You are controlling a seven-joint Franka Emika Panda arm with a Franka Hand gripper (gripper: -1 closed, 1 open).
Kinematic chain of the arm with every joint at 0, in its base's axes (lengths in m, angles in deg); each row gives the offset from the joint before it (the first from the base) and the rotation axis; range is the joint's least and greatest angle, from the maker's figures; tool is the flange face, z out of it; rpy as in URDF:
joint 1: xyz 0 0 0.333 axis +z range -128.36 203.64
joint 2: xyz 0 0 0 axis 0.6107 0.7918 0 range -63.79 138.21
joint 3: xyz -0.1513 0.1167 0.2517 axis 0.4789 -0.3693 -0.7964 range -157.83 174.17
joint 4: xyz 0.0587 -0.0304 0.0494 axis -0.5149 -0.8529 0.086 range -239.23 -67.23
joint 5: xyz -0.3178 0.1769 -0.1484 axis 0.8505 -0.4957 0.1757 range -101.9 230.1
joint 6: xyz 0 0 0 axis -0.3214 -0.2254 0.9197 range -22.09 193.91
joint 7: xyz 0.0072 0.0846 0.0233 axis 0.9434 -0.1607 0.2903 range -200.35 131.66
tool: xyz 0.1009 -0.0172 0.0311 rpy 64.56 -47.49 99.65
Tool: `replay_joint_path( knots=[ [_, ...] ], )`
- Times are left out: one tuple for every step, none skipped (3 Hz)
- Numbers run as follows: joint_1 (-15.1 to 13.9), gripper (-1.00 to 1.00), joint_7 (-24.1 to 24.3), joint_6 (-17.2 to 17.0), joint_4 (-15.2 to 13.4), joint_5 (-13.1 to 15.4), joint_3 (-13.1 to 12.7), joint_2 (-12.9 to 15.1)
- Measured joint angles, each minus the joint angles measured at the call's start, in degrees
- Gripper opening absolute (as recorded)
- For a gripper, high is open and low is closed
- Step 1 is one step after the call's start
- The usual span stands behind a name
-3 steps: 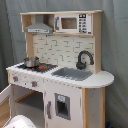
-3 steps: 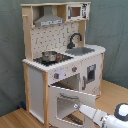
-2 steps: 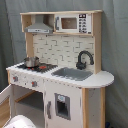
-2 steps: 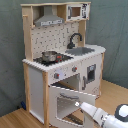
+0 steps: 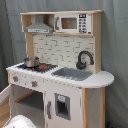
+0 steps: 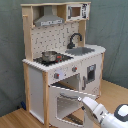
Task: Play with the kitchen
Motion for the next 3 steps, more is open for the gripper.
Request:
replay_joint_path(
  knots=[
    [-0.02, 1.00, 4.52, -3.97, -0.06, 0.00, -0.93, 0.26],
    [-0.02, 1.00, 9.23, -8.34, -0.20, -0.01, -2.34, 0.28],
    [-0.02, 1.00, 13.12, -13.24, -0.40, -0.03, -3.17, 0.41]
  ],
)
